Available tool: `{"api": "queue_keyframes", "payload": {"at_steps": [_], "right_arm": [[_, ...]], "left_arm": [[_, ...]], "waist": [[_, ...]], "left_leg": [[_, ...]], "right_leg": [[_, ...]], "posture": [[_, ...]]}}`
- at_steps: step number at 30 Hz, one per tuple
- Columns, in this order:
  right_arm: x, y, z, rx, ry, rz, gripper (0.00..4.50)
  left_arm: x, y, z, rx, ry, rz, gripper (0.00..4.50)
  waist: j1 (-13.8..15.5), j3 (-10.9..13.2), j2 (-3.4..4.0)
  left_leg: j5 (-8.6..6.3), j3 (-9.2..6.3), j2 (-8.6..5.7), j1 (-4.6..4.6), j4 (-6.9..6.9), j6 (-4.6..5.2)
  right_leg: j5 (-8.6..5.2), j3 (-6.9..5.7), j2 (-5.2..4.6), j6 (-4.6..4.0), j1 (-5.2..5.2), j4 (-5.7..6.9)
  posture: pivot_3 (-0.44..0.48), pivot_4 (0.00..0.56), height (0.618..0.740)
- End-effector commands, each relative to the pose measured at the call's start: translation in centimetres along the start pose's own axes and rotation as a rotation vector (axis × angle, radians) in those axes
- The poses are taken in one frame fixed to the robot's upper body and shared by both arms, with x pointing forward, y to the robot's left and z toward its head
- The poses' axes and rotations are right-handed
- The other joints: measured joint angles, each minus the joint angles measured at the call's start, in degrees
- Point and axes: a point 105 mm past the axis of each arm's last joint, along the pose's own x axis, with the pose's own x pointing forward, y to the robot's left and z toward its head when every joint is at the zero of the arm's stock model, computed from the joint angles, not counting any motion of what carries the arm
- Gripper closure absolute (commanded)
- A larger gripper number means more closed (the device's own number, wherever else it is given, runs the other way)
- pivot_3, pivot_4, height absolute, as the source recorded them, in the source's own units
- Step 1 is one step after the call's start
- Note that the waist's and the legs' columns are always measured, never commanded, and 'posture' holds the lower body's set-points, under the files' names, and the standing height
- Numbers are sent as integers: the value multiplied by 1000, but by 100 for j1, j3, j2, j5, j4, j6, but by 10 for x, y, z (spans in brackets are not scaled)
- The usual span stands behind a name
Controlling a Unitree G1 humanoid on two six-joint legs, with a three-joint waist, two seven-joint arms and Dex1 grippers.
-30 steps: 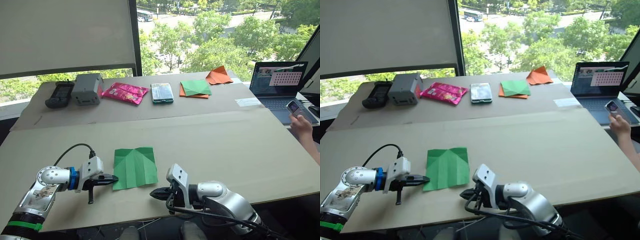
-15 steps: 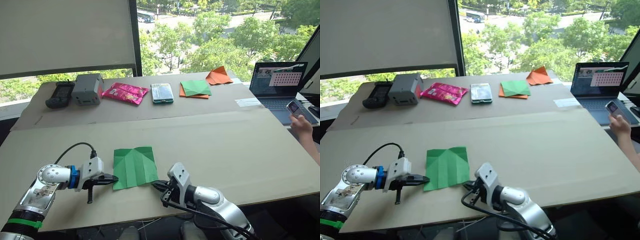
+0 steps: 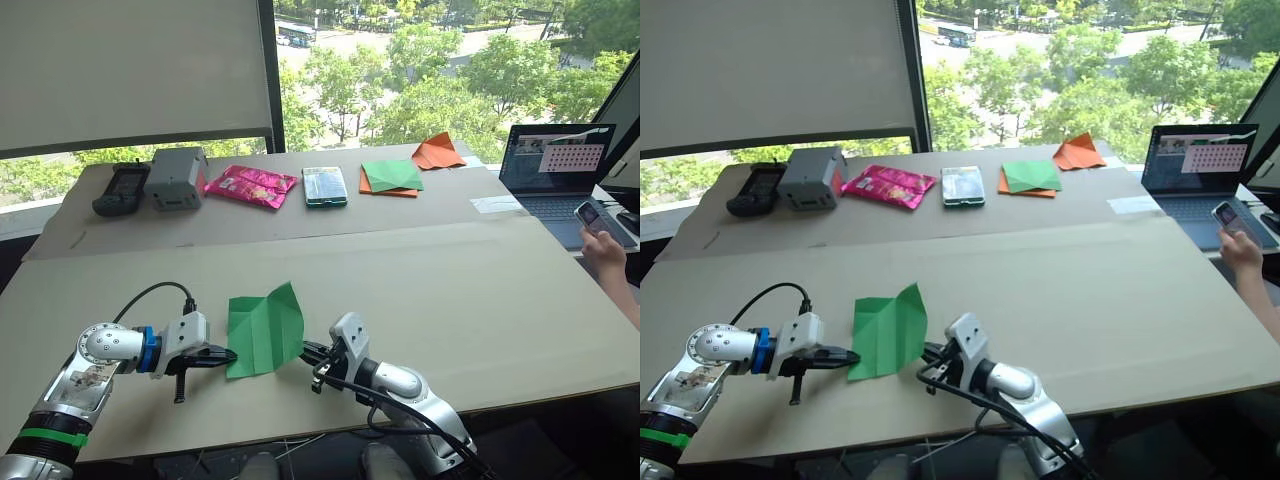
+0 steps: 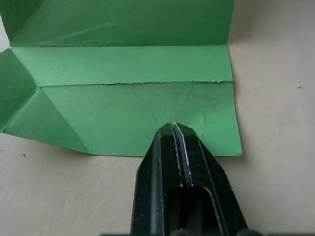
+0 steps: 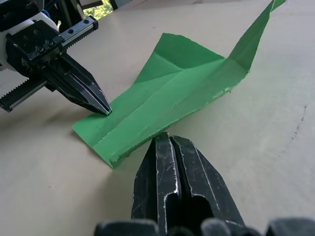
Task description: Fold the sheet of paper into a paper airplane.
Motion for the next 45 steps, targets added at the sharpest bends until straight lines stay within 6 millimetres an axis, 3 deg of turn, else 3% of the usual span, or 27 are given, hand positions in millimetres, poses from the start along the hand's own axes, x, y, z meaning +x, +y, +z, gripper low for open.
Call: {"api": "queue_keyframes", "payload": {"at_steps": [1, 9, 18, 26, 30, 32, 38, 41, 45], "right_arm": [[16, 7, 17, -52, -44, 81, 4450], [34, 15, 0, -198, 69, 183, 4450], [48, 8, -23, -183, 190, 172, 4450], [52, 14, -32, -193, 241, 222, 4450], [54, 13, -38, -200, 277, 222, 4450], [54, 12, -39, -199, 286, 221, 4450], [55, 11, -36, -200, 278, 215, 4450], [54, 10, -34, -202, 275, 212, 4450], [54, 10, -32, -206, 270, 211, 4450]], "left_arm": [[-1, -9, -30, -77, 117, -18, 4500], [-3, -10, -31, -82, 117, 7, 4500], [-24, -4, -27, -106, 102, 106, 4500], [-62, 15, 30, -151, -56, 172, 4500], [-65, 23, 69, -196, -222, 168, 4500], [-54, 22, 83, -217, -283, 134, 4500], [-21, 17, 40, -235, -127, 143, 4500], [-18, 17, 17, -234, -52, 173, 4500], [-18, 19, 7, -236, -36, 193, 4500]], "waist": [[0, 0, 2], [-3, -3, 10], [-153, -12, 13], [-154, 4, -29], [-163, 3, -31], [-159, 3, -31], [-285, -2, -28], [-299, -1, -35], [-270, 1, -39]], "left_leg": [[0, 0, 0, 0, 0, 0], [2, -1, 0, 0, -3, 4], [1, -10, 5, 20, -14, 3], [0, -16, 10, 19, -15, 2], [0, -17, 12, 18, -16, 2], [0, -17, 13, 20, -17, 2], [-3, -18, 12, 48, -17, 10], [-6, -20, 18, 48, -17, 17], [-7, -24, 18, 42, -16, 16]], "right_leg": [[0, 0, 0, 0, 0, 1], [0, 0, 5, 0, 3, 7], [0, 1, 14, 0, 6, 15], [-1, -1, 19, -3, -6, 23], [-2, -4, 21, -4, -7, 20], [-2, -5, 23, -4, -7, 20], [-1, 10, 39, -4, 13, 27], [-1, 18, 53, -5, 9, 29], [-2, 19, 52, -7, 6, 23]], "posture": [[0, 150, 732], [0, 150, 732], [0, 150, 732], [0, 150, 732], [0, 150, 732], [0, 150, 732], [0, 150, 732], [0, 150, 732], [0, 150, 732]]}}
